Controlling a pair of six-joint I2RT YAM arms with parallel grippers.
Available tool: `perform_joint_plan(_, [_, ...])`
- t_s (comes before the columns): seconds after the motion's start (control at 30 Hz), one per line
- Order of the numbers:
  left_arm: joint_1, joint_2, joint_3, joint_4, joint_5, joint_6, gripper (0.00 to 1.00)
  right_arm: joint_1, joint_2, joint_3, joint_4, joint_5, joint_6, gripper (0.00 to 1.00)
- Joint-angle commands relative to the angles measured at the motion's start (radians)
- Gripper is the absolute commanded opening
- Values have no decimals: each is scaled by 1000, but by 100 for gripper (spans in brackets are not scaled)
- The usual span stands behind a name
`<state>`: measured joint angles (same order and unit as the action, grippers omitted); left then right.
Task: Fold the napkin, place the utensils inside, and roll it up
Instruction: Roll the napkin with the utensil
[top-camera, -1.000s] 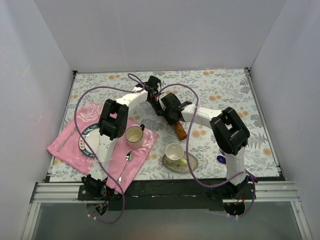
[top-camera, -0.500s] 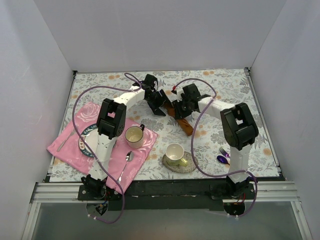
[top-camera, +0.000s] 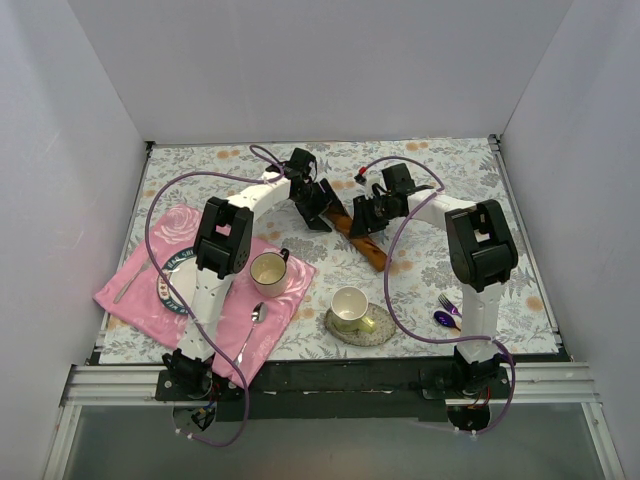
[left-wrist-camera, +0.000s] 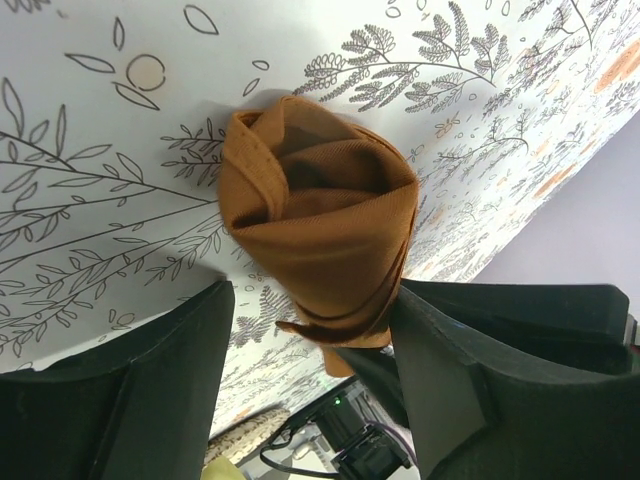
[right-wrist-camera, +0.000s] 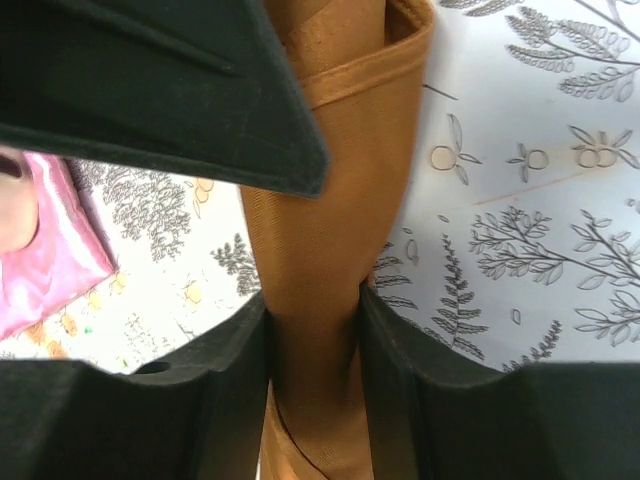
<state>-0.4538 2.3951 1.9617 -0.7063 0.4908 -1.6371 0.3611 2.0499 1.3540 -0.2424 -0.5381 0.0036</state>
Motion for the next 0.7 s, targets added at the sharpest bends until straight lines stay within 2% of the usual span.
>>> perform_joint_plan(0.0, [-6,-53,3,2,-12,0,61,10,27,-10,-64,1,9,50])
perform_joint_plan(0.07, [-6,-62,-9,8,-14,6,61,9,15,-13,-72,15,-1,58])
perform_joint_plan(0.17, [-6,-71,-27,10,-17,14,62,10,3,-12,-86,23,-28,64])
perform_joint_plan(0.67, [1,-129,-89,-1,-38,42,65,32,-2,19,-126,49,-48,71])
